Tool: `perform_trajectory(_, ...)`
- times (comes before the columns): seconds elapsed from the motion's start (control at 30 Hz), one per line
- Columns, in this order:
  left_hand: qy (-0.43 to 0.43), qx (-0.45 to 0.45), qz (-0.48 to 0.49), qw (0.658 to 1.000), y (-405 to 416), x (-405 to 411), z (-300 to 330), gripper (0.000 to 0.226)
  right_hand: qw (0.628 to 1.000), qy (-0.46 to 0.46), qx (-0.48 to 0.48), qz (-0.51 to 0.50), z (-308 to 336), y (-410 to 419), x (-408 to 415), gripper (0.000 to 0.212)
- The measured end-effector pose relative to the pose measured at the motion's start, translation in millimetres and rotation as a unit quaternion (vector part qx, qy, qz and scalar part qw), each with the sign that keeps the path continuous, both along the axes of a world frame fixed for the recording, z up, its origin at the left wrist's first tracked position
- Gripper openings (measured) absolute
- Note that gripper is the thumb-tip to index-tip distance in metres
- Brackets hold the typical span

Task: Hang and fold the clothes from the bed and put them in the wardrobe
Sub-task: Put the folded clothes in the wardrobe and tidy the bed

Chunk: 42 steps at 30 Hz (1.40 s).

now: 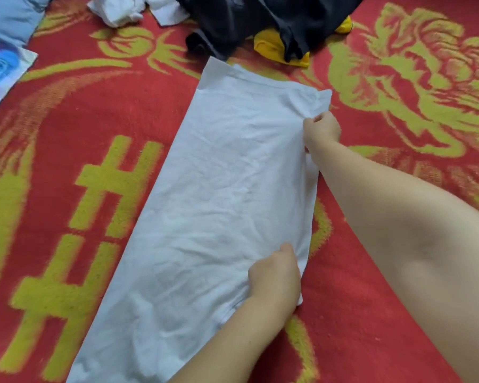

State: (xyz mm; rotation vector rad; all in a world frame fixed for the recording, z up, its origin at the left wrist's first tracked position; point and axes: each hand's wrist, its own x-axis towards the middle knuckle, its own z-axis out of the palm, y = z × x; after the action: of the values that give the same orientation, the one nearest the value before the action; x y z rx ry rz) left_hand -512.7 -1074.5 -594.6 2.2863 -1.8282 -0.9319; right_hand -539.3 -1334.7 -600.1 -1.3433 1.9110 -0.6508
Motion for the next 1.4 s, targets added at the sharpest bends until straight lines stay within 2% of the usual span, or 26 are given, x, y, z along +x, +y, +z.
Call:
perform_trajectory(0.07,-0.039,-0.069,-0.009,0.997,2.7,2.4,3.1,0.038,1.0,0.011,-0.014,0.009,1.9,0.1,-8.6,0.019)
perform_trajectory(0.13,-0.062,-0.139,-0.019,0.988,10.0,3.1,1.0,0.041,0.997,0.054,-0.008,0.055,3.5,-0.1,-17.2,0.008)
perform_trajectory(0.17,-0.059,-0.146,-0.023,0.987,13.4,1.1,-5.1,0.037,0.995,0.065,-0.003,0.078,5.2,-1.7,-20.0,0.011)
perform_trajectory(0.3,0.005,-0.129,-0.017,0.991,19.4,1.8,-23.8,0.034,0.987,0.103,0.014,0.123,10.1,-24.9,-17.0,0.042)
perform_trajectory(0.43,-0.038,-0.148,0.014,0.988,13.8,-0.5,-33.1,0.024,0.963,0.189,0.038,0.185,7.3,-62.7,-2.6,0.05)
perform_trajectory(0.53,-0.049,-0.207,0.028,0.977,19.0,-3.5,-47.7,0.026,0.946,0.243,0.045,0.21,1.3,-78.2,1.6,0.042)
perform_trajectory(0.7,-0.011,-0.225,0.038,0.974,25.5,-1.9,-47.5,0.021,0.951,0.25,-0.029,0.181,16.6,-74.0,7.2,0.026)
perform_trajectory(0.77,0.024,-0.203,0.05,0.978,29.1,1.5,-44.7,0.026,0.929,0.301,-0.001,0.215,41.6,-74.8,15.2,0.025)
perform_trajectory(0.87,0.08,-0.208,0.092,0.971,37.6,7.9,-34.4,0.028,0.885,0.364,0.084,0.279,86.0,-74.1,30.0,0.007)
perform_trajectory(0.93,0.098,-0.25,0.117,0.956,39.8,10.1,-24.4,0.027,0.888,0.332,0.104,0.3,112.3,-75.3,38.2,0.022)
perform_trajectory(1.0,0.092,-0.323,0.126,0.933,37.9,10.4,-12.1,0.025,0.921,0.239,0.101,0.29,133.5,-74.8,48.1,0.02)
perform_trajectory(1.1,0.093,-0.416,0.113,0.897,31.5,8.8,1.2,0.026,0.976,0.001,0.061,0.211,145.1,-78.8,62.7,0.025)
perform_trajectory(1.17,0.078,-0.42,0.083,0.9,27.8,4.3,-0.6,0.024,0.981,-0.093,0.039,0.167,137.4,-84.4,55.2,0.031)
perform_trajectory(1.3,-0.008,-0.325,0.017,0.946,21.7,-11.3,-25.7,0.013,0.992,-0.023,0.076,0.097,81.9,-91.1,11.7,0.033)
perform_trajectory(1.4,-0.024,-0.26,-0.002,0.965,20.6,-19.0,-41.7,0.012,0.996,-0.034,0.061,0.047,49.0,-92.3,-3.6,0.031)
